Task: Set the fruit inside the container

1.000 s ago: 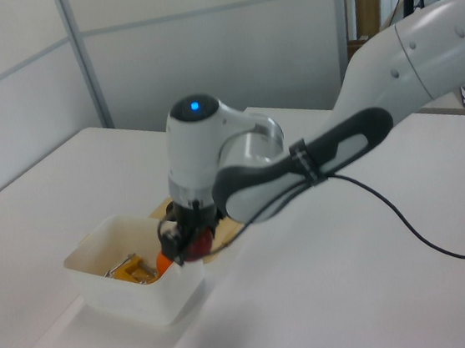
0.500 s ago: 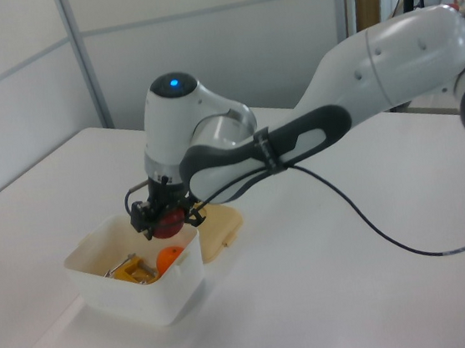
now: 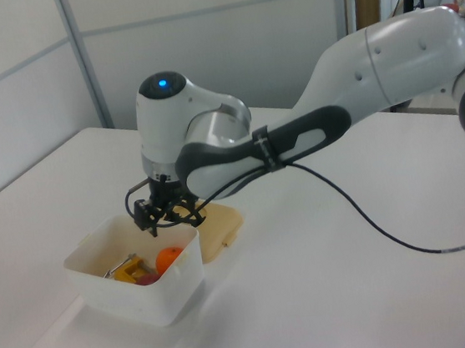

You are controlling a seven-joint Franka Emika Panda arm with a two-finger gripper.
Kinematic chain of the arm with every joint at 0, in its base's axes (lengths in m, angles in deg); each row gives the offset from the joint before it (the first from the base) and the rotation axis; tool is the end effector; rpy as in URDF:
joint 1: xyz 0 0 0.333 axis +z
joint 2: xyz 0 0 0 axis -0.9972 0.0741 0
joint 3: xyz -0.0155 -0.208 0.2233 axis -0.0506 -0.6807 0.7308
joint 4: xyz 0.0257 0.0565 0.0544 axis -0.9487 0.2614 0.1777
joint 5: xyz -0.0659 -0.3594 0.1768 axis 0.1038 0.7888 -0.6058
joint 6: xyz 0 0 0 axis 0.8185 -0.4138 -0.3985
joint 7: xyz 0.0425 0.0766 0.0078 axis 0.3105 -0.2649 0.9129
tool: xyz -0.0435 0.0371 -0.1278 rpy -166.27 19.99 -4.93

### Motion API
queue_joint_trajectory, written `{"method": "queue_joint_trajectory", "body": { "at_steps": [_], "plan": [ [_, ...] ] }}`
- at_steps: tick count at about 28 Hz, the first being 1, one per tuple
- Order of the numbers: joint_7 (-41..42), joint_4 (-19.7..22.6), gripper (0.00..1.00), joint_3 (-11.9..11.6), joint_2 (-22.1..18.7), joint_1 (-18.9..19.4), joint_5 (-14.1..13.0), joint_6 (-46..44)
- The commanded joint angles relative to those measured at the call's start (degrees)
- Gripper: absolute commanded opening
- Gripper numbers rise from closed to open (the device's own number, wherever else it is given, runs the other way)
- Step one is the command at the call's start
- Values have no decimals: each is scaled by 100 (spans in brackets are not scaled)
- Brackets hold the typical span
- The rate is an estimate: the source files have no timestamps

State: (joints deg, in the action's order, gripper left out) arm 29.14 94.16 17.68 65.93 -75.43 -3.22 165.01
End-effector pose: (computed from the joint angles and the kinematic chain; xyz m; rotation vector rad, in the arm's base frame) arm 0.7069 0.1398 0.4336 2.9792 -0.5748 0.4932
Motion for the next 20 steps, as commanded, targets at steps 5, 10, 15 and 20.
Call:
{"method": "queue_joint_trajectory", "body": {
  "at_steps": [5, 10, 15, 20],
  "plan": [
    [2143, 439, 100, -162, -926, -91, -1023, -2149],
    [2882, 510, 100, -162, -1198, -241, -1120, -2774],
    [3445, 624, 100, -162, -1479, -469, -1234, -2968],
    [3656, 729, 100, -302, -1691, -531, -1243, -2959]
  ]
}}
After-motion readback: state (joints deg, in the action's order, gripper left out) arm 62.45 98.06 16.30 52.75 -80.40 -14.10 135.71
